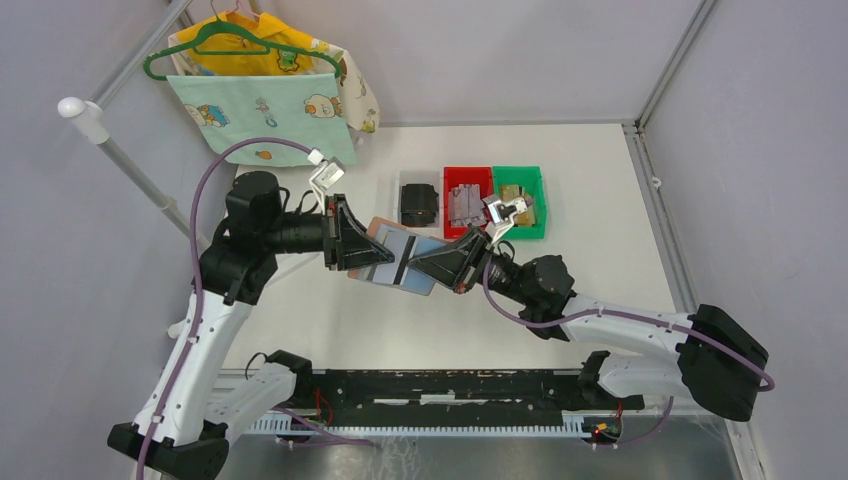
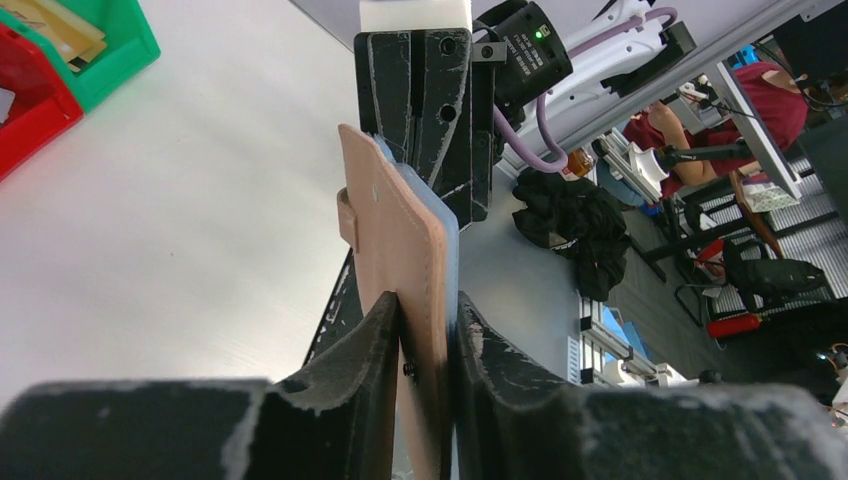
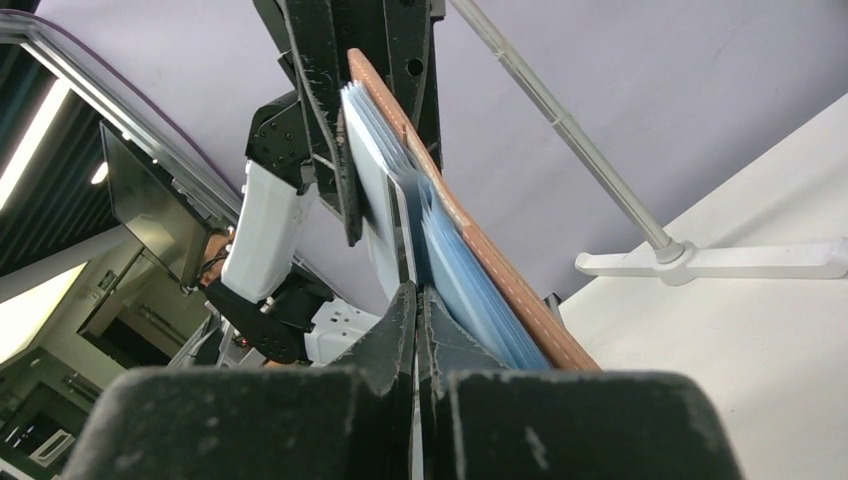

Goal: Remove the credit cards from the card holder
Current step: Remove the credit card from the card holder.

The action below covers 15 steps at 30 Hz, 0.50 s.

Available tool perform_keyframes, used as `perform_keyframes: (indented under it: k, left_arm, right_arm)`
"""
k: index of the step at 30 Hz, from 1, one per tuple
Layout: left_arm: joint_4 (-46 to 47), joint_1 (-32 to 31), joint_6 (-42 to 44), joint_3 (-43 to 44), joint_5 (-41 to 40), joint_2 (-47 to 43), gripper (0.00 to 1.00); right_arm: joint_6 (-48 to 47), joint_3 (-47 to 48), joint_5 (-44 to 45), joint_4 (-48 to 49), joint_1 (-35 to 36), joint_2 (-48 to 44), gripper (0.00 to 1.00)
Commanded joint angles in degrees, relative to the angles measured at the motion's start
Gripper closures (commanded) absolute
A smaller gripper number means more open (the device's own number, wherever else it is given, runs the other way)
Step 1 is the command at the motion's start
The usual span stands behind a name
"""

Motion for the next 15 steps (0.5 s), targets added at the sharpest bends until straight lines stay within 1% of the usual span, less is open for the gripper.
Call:
perform_keyframes:
  k: [1, 7, 8, 10, 13, 15]
  left_arm:
    - [1.4, -0.8, 0.0, 2.3, 6.4, -0.7, 0.74]
    - [1.3, -0.8, -0.2, 3.4, 3.9, -0.7, 0.91]
    - [1.4, -0.8, -0.4, 3.5, 3.6, -0.7, 0.93]
    - [1.3, -0.8, -0.4, 3.5, 3.0, -0.7, 0.98]
    - [1.7, -0.8, -0.9, 3.4, 3.0, -0.6, 0.98]
    - [2.3, -0.8, -1.6, 3.4, 3.0, -0.6, 0.98]
  right_arm:
    - [-0.3, -0.4, 3.0, 3.2, -0.5, -1.5, 1.00]
    - [-0.1, -0.7, 1.0, 4.0, -0.5, -1.6, 1.00]
    - [0.1, -0.6, 0.6, 4.3, -0.6, -1.5, 0.99]
    - [0.5, 0.2, -0.6, 4.6, -0.5, -0.7, 0.82]
    - [1.0, 2.1, -1.9, 4.7, -0.4, 0.7, 0.71]
    - [1.2, 3.0, -1.9, 4.9, -0.4, 1.4, 0.66]
